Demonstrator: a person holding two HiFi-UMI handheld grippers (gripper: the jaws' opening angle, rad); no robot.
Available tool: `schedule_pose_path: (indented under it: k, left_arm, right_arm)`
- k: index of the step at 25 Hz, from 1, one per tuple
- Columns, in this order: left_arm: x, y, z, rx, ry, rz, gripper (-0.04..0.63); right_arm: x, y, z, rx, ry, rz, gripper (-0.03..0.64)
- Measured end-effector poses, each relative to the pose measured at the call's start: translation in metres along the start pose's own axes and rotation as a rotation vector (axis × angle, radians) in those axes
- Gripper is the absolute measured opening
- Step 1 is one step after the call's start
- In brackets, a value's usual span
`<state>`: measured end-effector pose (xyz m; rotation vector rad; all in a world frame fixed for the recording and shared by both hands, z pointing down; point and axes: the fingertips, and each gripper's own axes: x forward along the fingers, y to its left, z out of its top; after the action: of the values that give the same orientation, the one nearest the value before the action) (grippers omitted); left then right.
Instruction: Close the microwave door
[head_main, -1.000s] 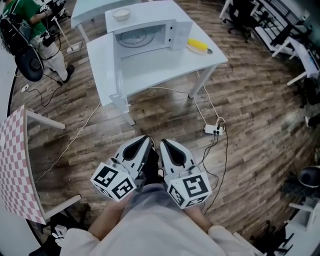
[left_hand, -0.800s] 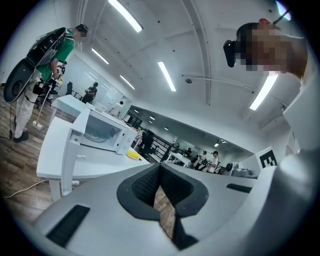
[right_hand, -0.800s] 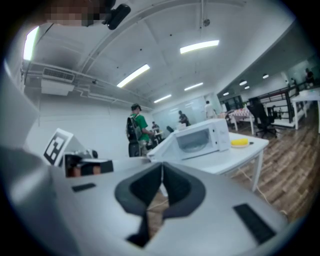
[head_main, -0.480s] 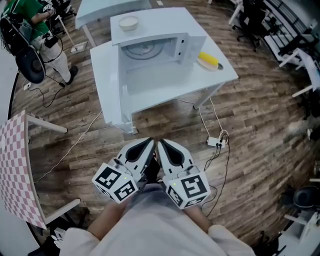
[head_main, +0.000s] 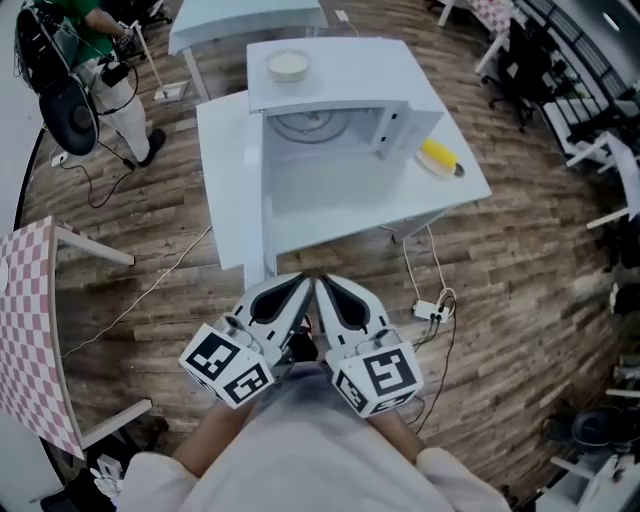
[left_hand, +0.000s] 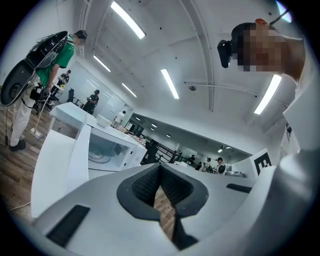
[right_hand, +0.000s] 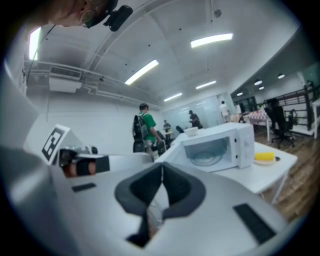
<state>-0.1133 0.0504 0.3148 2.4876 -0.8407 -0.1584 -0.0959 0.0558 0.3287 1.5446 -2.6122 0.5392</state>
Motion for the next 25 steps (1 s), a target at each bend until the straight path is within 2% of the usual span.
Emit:
schedule_pose_path:
  k: [6,11,17,25]
  left_arm:
    - [-0.007,0.018,0.031,0.053,-0.044,-0.001,0.014]
    - [-0.025,0.033,0.045,0.029,-0.081,0.042,0.014]
    - [-0.055,0.077,0.058,0.000,-0.129,0.175,0.014]
    - [-0.073,0.105,0.042,0.028,-0.104,0.329,0.014]
  right_arm:
    - [0.023,0.010,0.013,-0.005,-0.035,0.029,0.023]
    - [0.026,0.011,0.013,-0.018,-0.026,0.040,0.023]
    - [0.035,0.007,0.009,-0.015,-0.001,0.063,0.023]
    - [0.051,0.003,0.007,-0.023,0.037,0.123,0.023]
